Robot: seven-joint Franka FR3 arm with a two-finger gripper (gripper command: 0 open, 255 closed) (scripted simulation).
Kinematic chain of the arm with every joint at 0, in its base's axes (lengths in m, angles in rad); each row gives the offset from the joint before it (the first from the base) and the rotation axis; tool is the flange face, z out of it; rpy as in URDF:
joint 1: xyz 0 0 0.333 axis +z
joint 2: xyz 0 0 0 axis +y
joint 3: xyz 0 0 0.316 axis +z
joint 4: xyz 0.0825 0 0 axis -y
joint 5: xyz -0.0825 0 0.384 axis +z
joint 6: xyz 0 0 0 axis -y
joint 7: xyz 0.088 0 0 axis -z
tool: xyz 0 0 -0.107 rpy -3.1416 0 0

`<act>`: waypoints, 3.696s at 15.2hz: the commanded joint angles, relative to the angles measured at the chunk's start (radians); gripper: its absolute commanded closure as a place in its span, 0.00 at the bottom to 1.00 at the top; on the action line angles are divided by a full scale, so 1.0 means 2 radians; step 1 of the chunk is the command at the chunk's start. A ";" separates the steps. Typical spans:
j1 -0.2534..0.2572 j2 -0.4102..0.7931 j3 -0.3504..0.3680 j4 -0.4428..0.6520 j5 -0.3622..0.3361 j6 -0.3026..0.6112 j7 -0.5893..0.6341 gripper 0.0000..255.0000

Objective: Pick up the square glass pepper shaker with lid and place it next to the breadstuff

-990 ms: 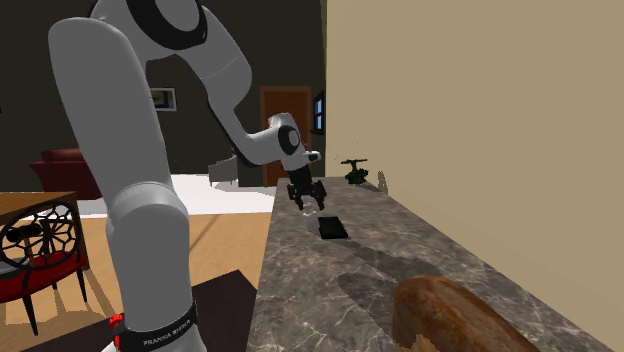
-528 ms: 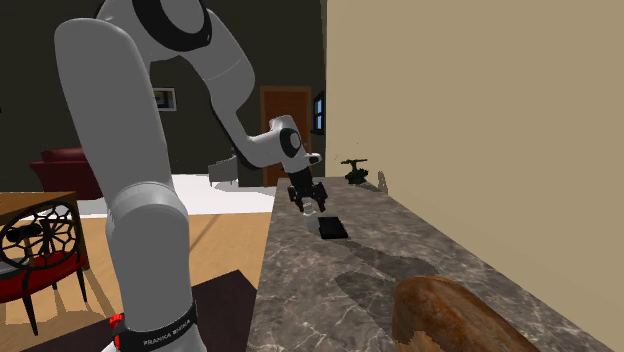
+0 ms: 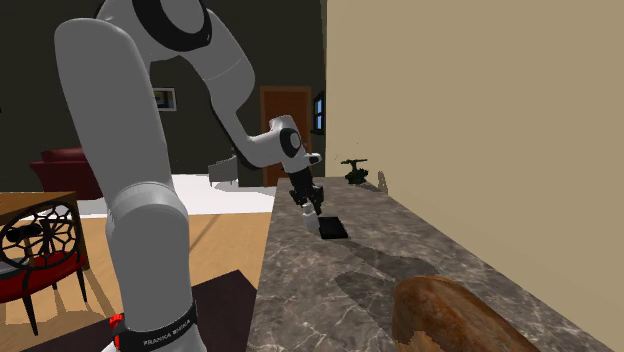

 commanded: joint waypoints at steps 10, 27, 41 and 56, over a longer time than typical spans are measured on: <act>0.011 -0.036 -0.007 0.014 0.043 -0.044 -0.040 1.00; 0.028 -0.096 -0.023 0.076 0.097 -0.158 -0.099 1.00; 0.033 -0.118 -0.032 0.150 0.115 -0.251 -0.127 1.00; -0.003 -0.250 -0.175 0.032 0.114 -0.239 -0.304 1.00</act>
